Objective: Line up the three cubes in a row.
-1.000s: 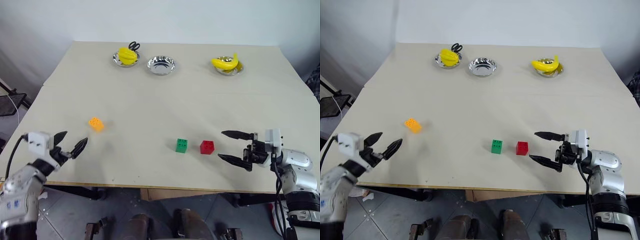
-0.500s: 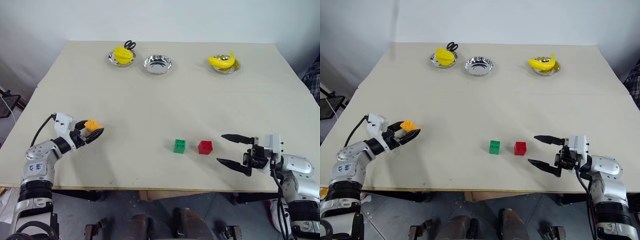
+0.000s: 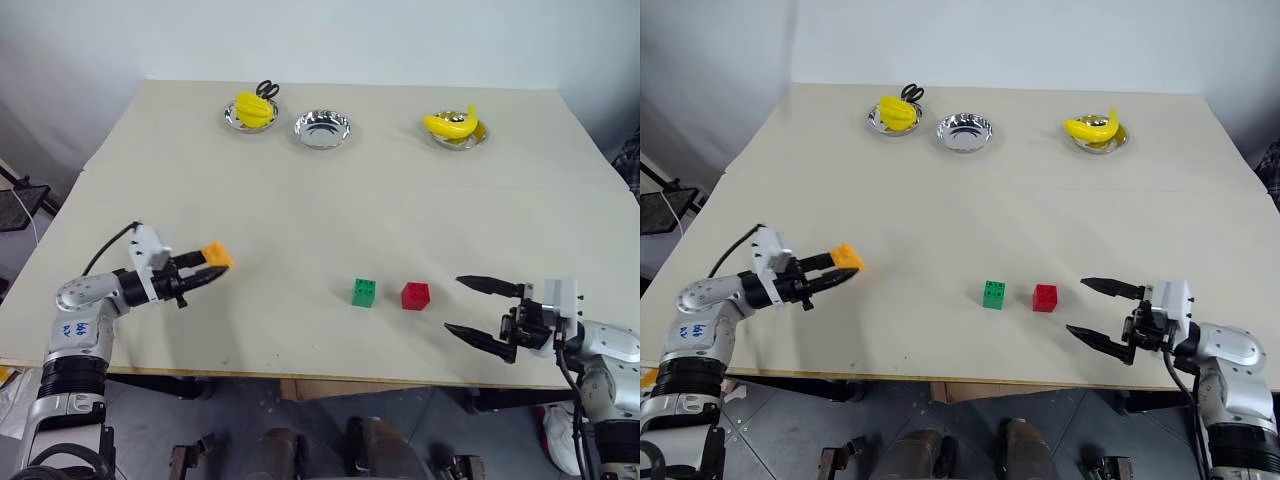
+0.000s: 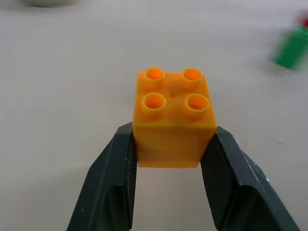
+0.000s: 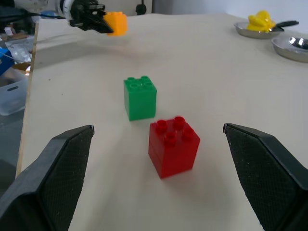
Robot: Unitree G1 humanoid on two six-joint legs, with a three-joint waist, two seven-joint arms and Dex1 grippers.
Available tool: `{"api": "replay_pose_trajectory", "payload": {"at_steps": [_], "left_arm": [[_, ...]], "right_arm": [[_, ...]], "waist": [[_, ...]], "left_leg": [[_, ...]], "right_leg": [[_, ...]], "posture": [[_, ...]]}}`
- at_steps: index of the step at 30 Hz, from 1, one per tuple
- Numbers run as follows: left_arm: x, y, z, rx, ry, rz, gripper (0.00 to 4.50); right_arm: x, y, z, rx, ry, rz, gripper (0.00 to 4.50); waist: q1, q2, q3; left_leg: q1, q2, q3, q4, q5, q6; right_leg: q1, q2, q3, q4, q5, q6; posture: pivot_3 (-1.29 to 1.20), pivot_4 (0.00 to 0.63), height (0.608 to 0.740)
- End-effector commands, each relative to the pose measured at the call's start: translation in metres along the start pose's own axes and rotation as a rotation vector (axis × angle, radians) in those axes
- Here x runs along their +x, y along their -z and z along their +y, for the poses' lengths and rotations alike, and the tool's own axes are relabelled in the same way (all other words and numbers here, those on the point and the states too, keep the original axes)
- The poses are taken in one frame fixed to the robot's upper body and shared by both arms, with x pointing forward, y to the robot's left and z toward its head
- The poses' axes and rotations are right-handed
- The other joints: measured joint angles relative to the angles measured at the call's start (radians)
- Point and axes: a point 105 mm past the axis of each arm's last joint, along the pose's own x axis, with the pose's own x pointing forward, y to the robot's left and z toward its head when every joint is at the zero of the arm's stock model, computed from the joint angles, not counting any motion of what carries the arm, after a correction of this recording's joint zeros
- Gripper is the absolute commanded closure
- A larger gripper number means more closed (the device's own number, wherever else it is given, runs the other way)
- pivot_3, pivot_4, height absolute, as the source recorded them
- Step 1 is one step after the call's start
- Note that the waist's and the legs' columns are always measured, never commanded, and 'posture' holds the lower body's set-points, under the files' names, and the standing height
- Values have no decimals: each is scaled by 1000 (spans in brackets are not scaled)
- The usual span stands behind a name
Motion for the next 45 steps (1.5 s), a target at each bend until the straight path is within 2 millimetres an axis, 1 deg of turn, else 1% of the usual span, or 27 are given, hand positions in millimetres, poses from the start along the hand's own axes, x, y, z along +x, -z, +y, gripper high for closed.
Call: {"api": "replay_pose_trajectory", "payload": {"at_steps": [1,2,4,8,12,17,21,28,30,31,32,33,34,37,39,40,42,43,45], "left_arm": [[32,-20,-27,145,310,39,3015],[40,-20,-32,162,373,58,3015],[53,-17,-34,188,434,83,3015],[79,-11,-32,198,490,101,3015],[95,-5,-30,181,511,121,3015],[105,-1,-28,177,518,144,3015],[108,-1,-27,184,518,147,3015],[108,-2,-27,171,522,136,3015],[109,-2,-27,174,517,132,2274],[109,-2,-27,174,515,132,2048],[109,-2,-27,174,512,131,1675],[109,-2,-26,182,503,128,1394],[108,-2,-26,183,500,123,1015],[97,-3,-20,204,467,114,160],[90,-3,-17,215,452,108,160],[78,-3,-13,224,432,102,160],[62,-4,-10,238,408,94,160],[47,-5,-7,245,366,80,160],[32,-8,-6,253,323,67,160]], "right_arm": [[-13,-13,-1,-38,17,9,0],[-15,-13,-1,-36,22,15,0],[-19,-15,0,-34,26,25,0],[-27,-18,6,-23,38,45,0],[-34,-19,14,-13,59,61,0],[-38,-22,23,-7,87,66,0],[-40,-22,29,-2,110,67,0],[-40,-19,29,3,120,71,0],[-38,-18,28,3,116,67,0],[-37,-18,27,3,112,64,0],[-35,-18,27,3,108,62,0],[-34,-18,26,3,104,60,0],[-33,-18,26,3,100,58,0],[-30,-17,23,4,86,55,0],[-30,-17,22,4,79,54,0],[-29,-17,20,4,74,54,0],[-30,-16,17,3,67,56,0],[-30,-16,15,2,62,60,0],[-32,-15,12,1,55,64,0]], "waist": [[5,0,0],[5,0,0],[4,0,0],[-4,0,0],[-3,-1,1],[1,-2,1],[4,-2,1],[2,-2,1],[2,-2,1],[2,-2,1],[3,-3,1],[2,-3,1],[2,-3,1],[1,-3,1],[-1,-3,1],[-2,-3,1],[-9,-3,1],[-9,-3,1],[-13,-3,2]], "left_leg": [[0,0,0,0,0,0],[0,0,-1,0,0,0],[0,0,-1,1,0,0],[0,0,0,1,0,0],[0,0,0,1,0,0],[0,0,0,1,0,0],[0,0,0,1,1,0],[0,0,0,1,1,0],[0,0,0,1,1,0],[0,0,0,2,1,0],[0,0,0,2,1,0],[0,0,0,2,1,0],[0,0,0,2,1,0],[0,0,0,2,1,0],[0,0,0,2,1,0],[0,0,0,1,1,0],[0,0,1,1,1,0],[-1,0,1,1,1,0],[-1,0,1,1,1,-1]], "right_leg": [[0,0,0,0,0,0],[1,0,0,0,0,0],[2,0,0,-1,0,0],[1,1,0,-1,0,0],[0,1,0,0,0,0],[0,1,1,0,0,0],[0,1,1,0,0,1],[0,1,2,1,0,1],[0,1,2,1,0,1],[0,1,2,1,0,1],[0,1,2,1,0,1],[0,1,2,1,0,1],[0,1,2,1,0,1],[0,1,2,1,0,1],[0,1,2,1,0,1],[-1,1,2,1,0,1],[-1,1,2,2,0,1],[-2,1,2,2,0,1],[-2,1,2,2,0,1]], "posture": [[0,150,740],[0,150,740],[0,150,740],[0,150,740],[0,150,740],[0,150,740],[0,150,740],[0,150,740],[0,150,740],[0,150,740],[0,150,740],[0,150,740],[0,150,740],[0,150,740],[0,150,740],[0,150,740],[0,150,740],[0,150,740],[0,150,740]]}}
